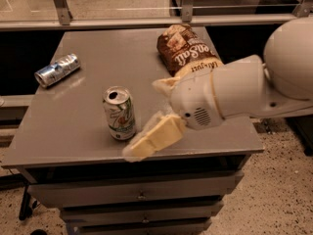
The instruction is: Move 7up can near redbull can
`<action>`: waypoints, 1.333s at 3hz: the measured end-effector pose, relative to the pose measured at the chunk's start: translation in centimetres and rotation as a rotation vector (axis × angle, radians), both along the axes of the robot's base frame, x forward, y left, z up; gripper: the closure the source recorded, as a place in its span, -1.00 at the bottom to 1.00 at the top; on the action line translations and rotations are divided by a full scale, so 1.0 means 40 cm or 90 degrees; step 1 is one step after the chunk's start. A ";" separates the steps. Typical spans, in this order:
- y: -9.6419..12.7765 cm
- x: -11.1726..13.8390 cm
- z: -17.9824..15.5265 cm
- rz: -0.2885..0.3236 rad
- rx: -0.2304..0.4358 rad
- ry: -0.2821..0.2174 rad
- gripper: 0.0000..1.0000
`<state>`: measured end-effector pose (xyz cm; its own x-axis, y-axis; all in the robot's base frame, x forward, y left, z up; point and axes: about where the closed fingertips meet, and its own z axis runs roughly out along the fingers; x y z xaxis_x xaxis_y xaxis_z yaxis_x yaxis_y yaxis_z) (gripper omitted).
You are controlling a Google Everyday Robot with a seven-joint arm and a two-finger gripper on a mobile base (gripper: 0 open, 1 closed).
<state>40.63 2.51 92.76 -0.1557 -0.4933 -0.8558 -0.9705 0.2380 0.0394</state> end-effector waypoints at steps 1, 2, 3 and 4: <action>0.088 -0.038 0.054 0.034 0.054 0.003 -1.00; 0.084 -0.038 0.055 0.031 0.053 0.005 -1.00; 0.134 -0.040 0.035 0.058 0.106 -0.026 -1.00; 0.196 -0.027 0.002 0.082 0.159 -0.066 -1.00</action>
Offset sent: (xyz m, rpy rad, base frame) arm -0.0151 0.0349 0.0204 0.0826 0.0014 0.0533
